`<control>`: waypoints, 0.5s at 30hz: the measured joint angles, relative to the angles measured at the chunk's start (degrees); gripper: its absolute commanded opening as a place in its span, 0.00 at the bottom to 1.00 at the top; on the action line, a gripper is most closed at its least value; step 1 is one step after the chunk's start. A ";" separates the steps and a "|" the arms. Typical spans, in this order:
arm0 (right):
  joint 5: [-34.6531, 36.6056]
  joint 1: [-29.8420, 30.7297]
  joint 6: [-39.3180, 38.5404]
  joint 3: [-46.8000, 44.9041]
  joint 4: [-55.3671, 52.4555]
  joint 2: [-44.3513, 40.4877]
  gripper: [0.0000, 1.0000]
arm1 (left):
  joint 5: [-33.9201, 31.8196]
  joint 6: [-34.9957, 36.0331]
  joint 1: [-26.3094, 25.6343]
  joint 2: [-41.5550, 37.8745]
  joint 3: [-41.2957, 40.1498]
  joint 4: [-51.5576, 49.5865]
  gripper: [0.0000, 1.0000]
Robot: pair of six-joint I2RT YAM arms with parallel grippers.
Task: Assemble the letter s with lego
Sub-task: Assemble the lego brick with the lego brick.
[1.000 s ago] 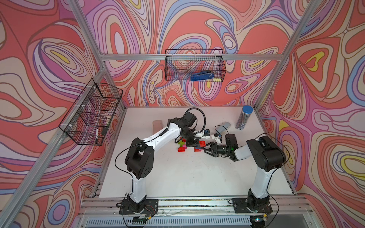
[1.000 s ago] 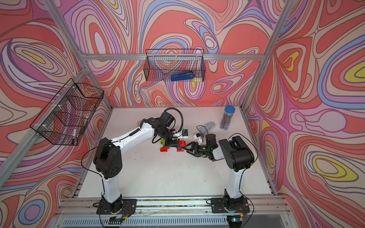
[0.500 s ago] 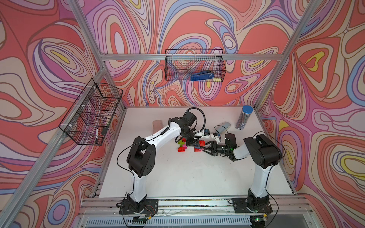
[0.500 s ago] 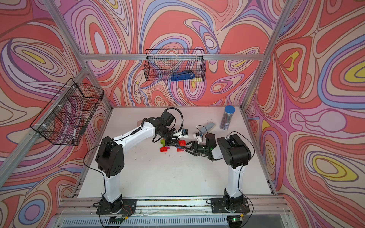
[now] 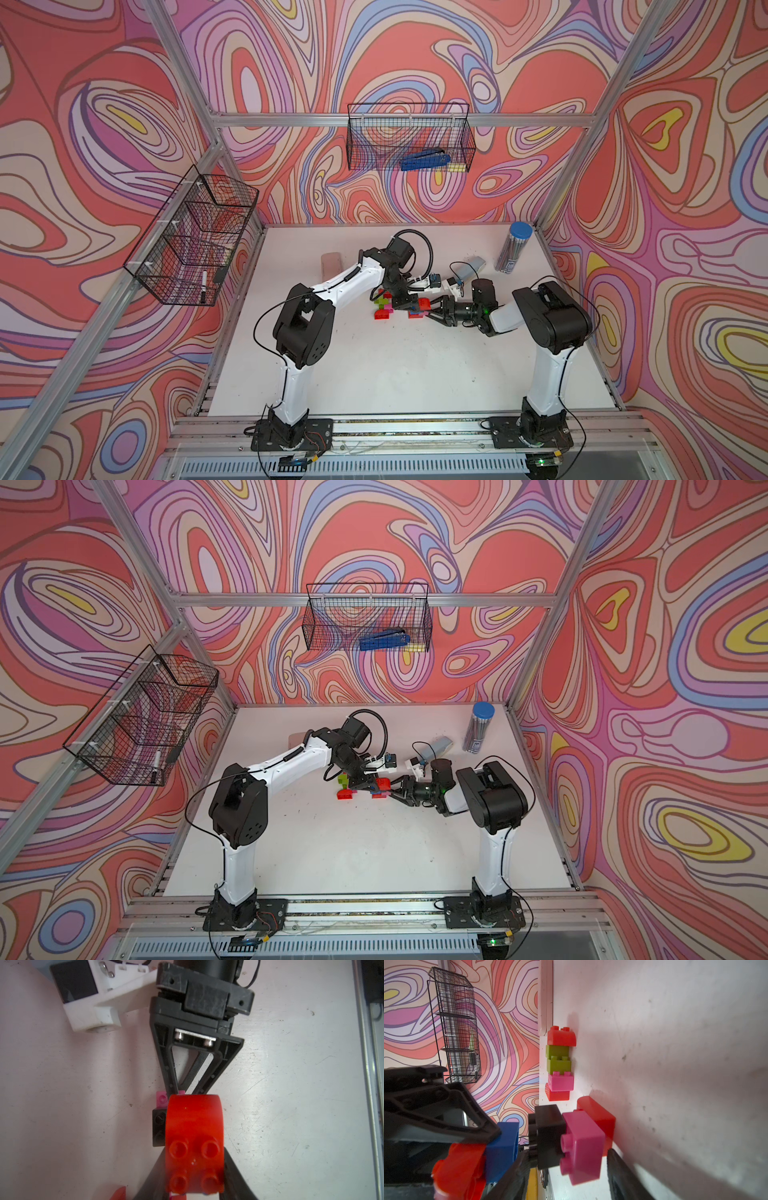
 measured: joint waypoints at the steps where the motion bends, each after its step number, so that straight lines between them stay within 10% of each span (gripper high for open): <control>1: 0.00 0.00 -0.22 0.11 -0.24 0.00 0.59 | -0.24 0.02 0.00 0.02 0.00 0.07 0.25; 15: -0.33 -0.04 -1.27 0.37 -1.07 0.00 0.58 | -2.49 0.63 0.02 0.28 0.00 3.43 0.25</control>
